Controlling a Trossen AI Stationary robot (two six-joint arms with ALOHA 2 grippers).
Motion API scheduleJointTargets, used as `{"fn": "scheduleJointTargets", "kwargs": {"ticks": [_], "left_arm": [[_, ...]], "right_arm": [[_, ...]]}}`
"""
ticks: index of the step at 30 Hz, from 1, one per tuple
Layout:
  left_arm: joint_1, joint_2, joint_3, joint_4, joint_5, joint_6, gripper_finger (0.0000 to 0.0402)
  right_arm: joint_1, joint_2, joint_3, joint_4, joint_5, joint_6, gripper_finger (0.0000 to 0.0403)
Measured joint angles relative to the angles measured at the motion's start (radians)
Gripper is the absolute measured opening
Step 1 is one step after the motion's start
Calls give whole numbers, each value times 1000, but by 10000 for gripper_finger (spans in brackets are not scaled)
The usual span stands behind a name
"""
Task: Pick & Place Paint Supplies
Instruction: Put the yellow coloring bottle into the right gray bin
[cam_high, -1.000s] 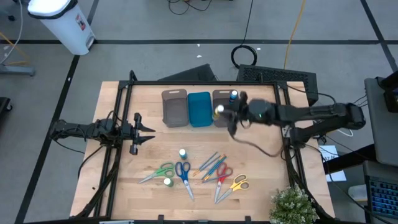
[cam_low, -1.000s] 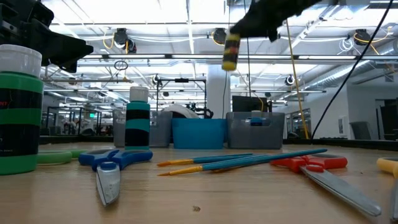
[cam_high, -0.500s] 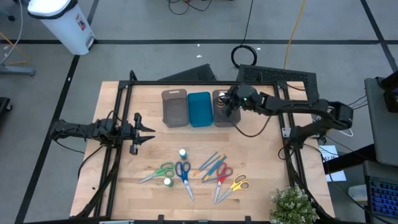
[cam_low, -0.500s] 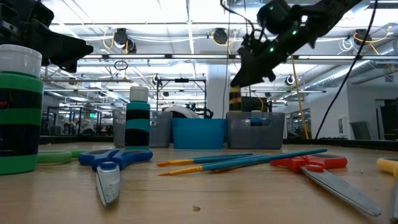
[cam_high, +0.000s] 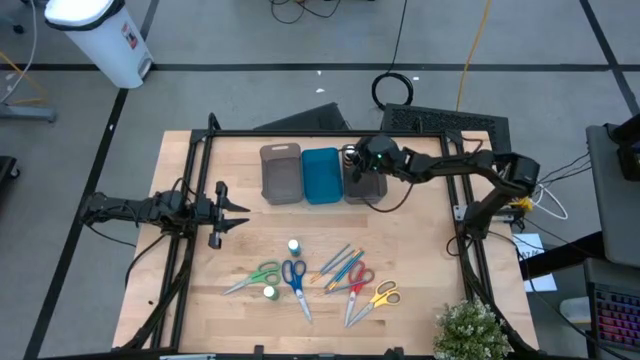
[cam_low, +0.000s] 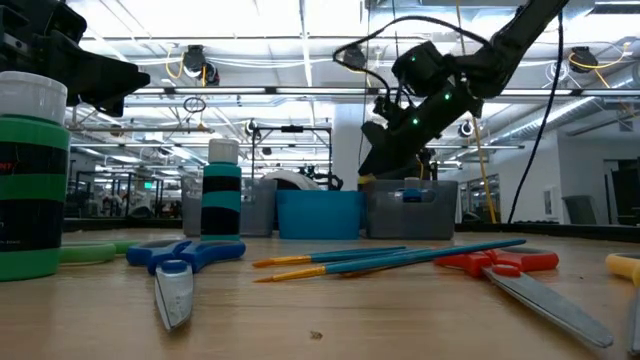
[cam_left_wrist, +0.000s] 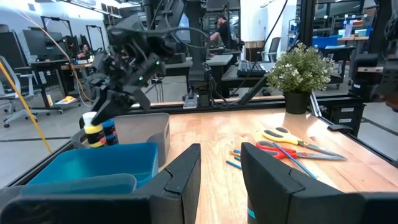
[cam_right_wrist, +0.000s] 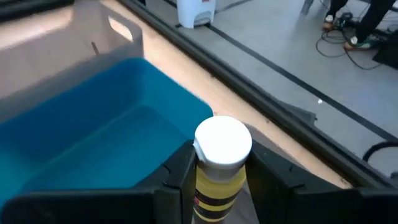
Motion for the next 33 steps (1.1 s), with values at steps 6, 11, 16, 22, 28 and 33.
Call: {"fn": "scheduleJointTargets", "kwargs": {"ticks": [6, 11, 16, 22, 28, 33], "left_arm": [[0, 0, 0, 0, 1, 0, 124], [0, 0, 0, 0, 0, 0, 124], [0, 0, 0, 0, 0, 0, 124], [0, 0, 0, 0, 0, 0, 124], [0, 0, 0, 0, 0, 0, 124], [0, 0, 0, 0, 0, 0, 124]], "right_arm": [[-5, 61, 0, 62, -1, -35, 100], [-5, 102, 1, 98, 1, -57, 100], [-5, 115, 3, 109, 2, -59, 110], [-3, 113, 3, 109, 1, -59, 118], [-3, 112, 3, 103, 2, -24, 131], [-3, 112, 2, 90, 2, -4, 154]]}}
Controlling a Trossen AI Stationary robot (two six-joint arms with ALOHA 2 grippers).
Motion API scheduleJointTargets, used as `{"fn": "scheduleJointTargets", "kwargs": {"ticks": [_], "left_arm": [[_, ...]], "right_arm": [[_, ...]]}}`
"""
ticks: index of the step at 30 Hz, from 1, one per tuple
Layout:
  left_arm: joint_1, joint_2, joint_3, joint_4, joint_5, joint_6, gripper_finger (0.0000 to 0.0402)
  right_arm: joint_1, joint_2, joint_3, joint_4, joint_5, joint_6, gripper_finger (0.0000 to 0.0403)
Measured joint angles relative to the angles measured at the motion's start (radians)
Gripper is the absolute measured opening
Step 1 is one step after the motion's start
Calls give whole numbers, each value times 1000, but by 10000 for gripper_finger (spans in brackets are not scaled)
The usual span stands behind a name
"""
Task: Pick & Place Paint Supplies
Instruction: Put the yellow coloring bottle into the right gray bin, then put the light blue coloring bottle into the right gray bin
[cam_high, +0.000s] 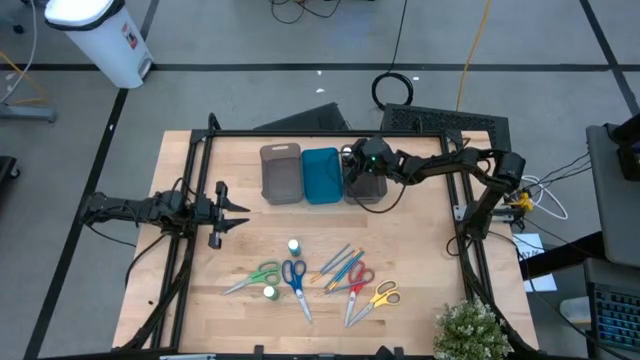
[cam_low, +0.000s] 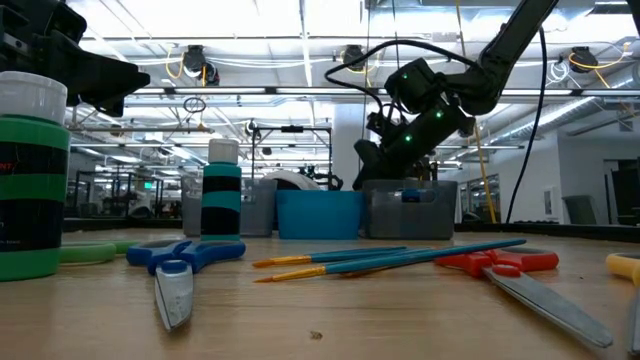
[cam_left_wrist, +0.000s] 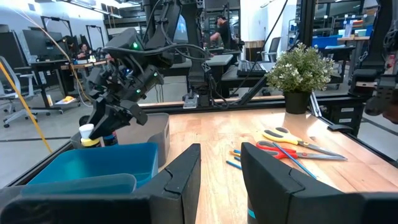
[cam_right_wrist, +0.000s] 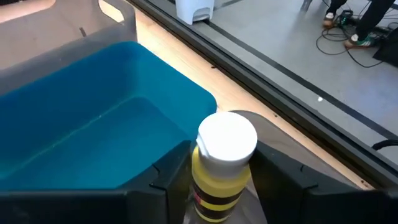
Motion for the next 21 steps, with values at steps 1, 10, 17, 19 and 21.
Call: {"fn": "scheduleJointTargets", "kwargs": {"ticks": [1, 10, 17, 19, 21], "left_arm": [[0, 0, 0, 0, 0, 0, 124], [0, 0, 0, 0, 0, 0, 124], [0, 0, 0, 0, 0, 0, 124], [0, 0, 0, 0, 0, 0, 124], [0, 0, 0, 0, 0, 0, 124]], "right_arm": [[0, 0, 0, -3, 0, -1, 159], [0, 0, 0, -6, -1, -5, 210], [3, -40, -2, -23, -4, -12, 241], [5, -68, -2, -28, -4, -22, 247], [7, -97, -2, -35, -4, -24, 251]]}}
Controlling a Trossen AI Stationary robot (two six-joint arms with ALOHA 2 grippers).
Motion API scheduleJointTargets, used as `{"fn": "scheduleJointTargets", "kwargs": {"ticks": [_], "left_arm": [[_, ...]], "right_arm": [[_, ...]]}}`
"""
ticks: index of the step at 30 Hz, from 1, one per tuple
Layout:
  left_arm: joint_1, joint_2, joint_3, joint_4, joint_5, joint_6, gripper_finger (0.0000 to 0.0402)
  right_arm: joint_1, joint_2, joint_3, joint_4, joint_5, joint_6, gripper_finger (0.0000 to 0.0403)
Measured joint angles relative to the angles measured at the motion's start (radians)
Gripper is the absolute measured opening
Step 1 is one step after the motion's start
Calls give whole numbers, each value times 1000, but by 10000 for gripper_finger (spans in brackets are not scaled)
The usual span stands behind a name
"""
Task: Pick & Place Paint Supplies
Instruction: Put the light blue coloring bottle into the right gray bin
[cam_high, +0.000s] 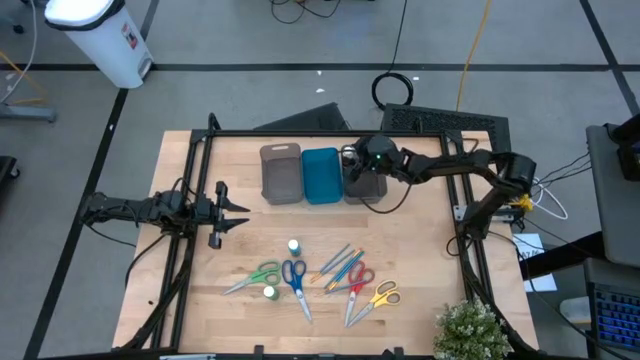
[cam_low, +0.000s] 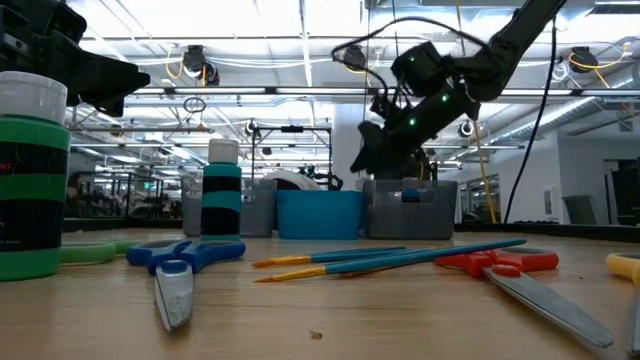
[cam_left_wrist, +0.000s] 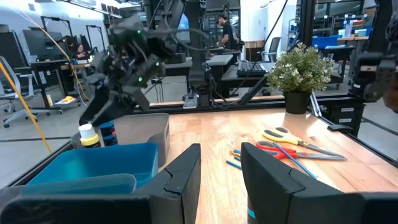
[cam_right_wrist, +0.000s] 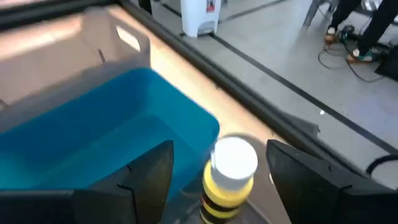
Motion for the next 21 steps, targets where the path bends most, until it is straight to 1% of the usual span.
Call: {"fn": "scheduleJointTargets", "kwargs": {"ticks": [5, 10, 17, 21], "left_arm": [[0, 0, 0, 0, 0, 0, 124], [0, 0, 0, 0, 0, 0, 124], [0, 0, 0, 0, 0, 0, 124], [0, 0, 0, 0, 0, 0, 124]], "right_arm": [[20, -92, 0, -69, 0, -11, 256], [70, -198, 0, -171, 0, -56, 250], [176, -364, 0, -309, 1, -75, 247], [248, -462, 0, -377, 1, -47, 247]]}}
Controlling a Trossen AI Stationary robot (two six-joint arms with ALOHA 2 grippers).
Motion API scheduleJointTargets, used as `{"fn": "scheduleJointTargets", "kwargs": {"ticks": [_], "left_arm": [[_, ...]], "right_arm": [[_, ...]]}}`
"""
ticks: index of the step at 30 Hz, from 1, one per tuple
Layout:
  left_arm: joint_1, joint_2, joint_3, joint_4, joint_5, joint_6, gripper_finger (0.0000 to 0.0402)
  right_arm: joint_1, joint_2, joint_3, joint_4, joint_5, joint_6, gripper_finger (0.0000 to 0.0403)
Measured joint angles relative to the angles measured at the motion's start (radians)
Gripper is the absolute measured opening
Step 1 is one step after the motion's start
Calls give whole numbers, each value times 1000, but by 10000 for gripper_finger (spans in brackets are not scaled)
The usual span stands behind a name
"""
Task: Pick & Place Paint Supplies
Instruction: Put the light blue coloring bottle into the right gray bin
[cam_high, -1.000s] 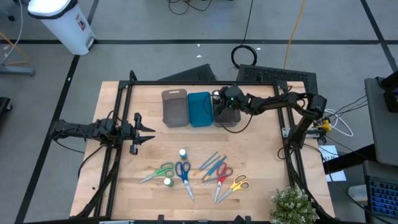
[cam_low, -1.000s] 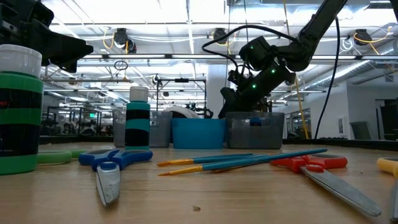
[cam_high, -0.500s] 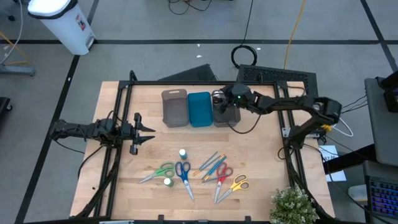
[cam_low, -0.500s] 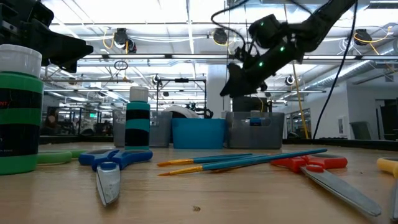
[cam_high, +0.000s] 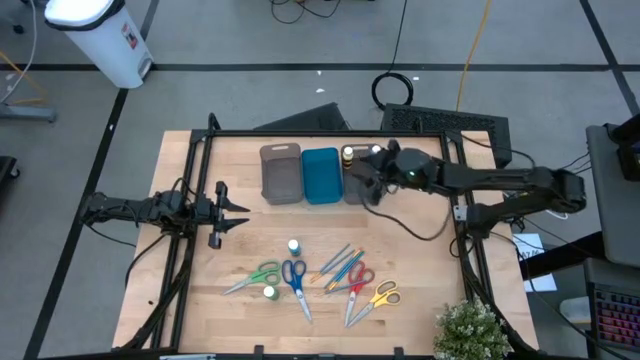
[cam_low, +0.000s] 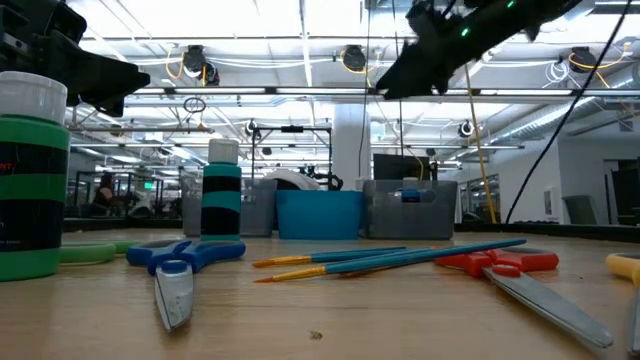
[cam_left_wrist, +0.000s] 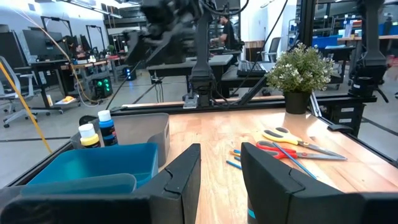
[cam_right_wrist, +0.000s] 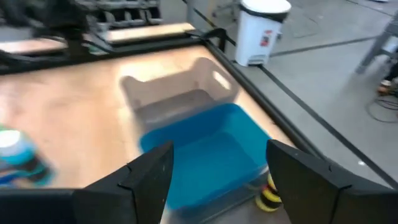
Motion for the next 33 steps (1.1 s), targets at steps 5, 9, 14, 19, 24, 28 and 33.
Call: {"fn": "scheduleJointTargets", "kwargs": {"ticks": [5, 9, 14, 19, 24, 28, 33], "left_arm": [[0, 0, 0, 0, 0, 0, 124], [0, 0, 0, 0, 0, 0, 124], [0, 0, 0, 0, 0, 0, 124], [0, 0, 0, 0, 0, 0, 124], [0, 0, 0, 0, 0, 0, 124], [0, 0, 0, 0, 0, 0, 124], [0, 0, 0, 0, 0, 0, 124]], "right_arm": [[86, -112, 0, -96, 0, 56, 244], [145, -179, 0, -195, 1, 103, 237], [215, -242, -18, -268, 2, 153, 226], [284, -319, -125, -241, 2, 174, 212], [348, -412, -264, -118, 2, 203, 199], [396, -469, -387, 65, 2, 207, 190], [439, -509, -511, 286, 2, 203, 180]]}}
